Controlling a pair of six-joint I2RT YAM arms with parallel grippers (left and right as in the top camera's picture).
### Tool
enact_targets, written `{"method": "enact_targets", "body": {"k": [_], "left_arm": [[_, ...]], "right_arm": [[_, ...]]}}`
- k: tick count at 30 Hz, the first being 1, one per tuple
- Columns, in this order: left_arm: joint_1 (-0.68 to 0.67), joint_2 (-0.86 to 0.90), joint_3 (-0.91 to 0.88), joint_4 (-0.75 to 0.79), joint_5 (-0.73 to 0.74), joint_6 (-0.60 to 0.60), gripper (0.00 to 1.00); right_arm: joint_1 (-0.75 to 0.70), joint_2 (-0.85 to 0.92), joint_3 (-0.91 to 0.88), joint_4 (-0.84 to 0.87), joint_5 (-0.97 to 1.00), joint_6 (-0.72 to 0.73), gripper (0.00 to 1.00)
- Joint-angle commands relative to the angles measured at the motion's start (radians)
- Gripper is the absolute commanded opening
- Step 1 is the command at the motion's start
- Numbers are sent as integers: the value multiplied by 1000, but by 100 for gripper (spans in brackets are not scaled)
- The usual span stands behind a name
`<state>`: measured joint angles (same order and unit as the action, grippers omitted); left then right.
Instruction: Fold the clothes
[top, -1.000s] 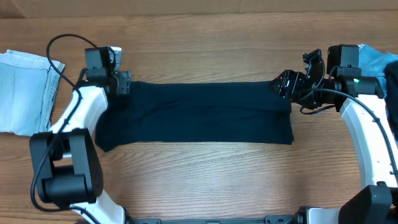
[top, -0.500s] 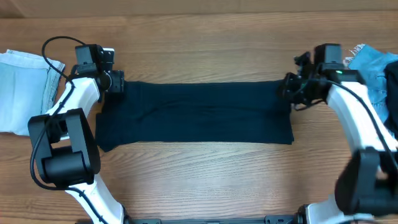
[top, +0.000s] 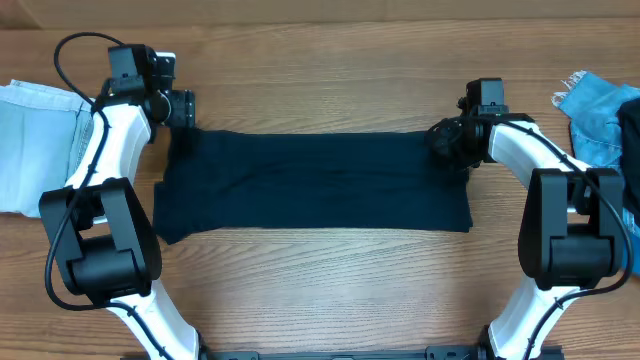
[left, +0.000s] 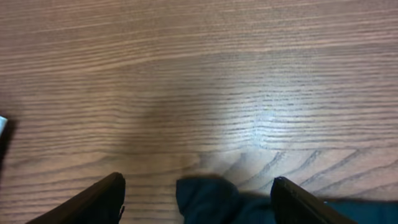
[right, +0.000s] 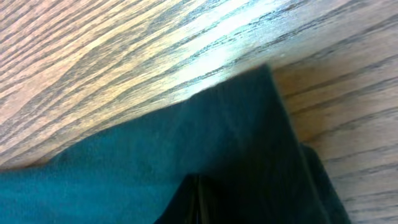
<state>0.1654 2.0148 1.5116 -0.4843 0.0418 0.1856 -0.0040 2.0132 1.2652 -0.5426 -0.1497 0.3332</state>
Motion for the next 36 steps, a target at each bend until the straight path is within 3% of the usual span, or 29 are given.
{"method": "enact_targets", "body": {"k": [1,5,10,17,23,29,31,33,36], "left_arm": [[-3,14,21,-13,14,20,78],[-3,45,21,-4,38,90,74],[-20,117,21,-51,59,185,61],[-19,132,21,-16,13,185,54],[-9,132,21,44,0,146,29],[6,132,21,50,-17,120,18],[12,132,21,50,-16,104,18],[13,132,21,43,-10,98,33],[13,132,21,34,-16,98,46]], "right_arm": [[-3,84,-6,-6,85,17,4],[-3,84,-6,-11,85,17,4],[-3,84,-6,-12,85,25,4],[-3,84,-6,-13,85,35,4],[-3,84,-6,-20,86,35,4],[-3,84,-6,-38,101,35,4],[-3,84,-6,-42,108,35,4],[-3,84,-6,-42,108,35,4],[-3,84,-6,-44,108,35,4]]}}
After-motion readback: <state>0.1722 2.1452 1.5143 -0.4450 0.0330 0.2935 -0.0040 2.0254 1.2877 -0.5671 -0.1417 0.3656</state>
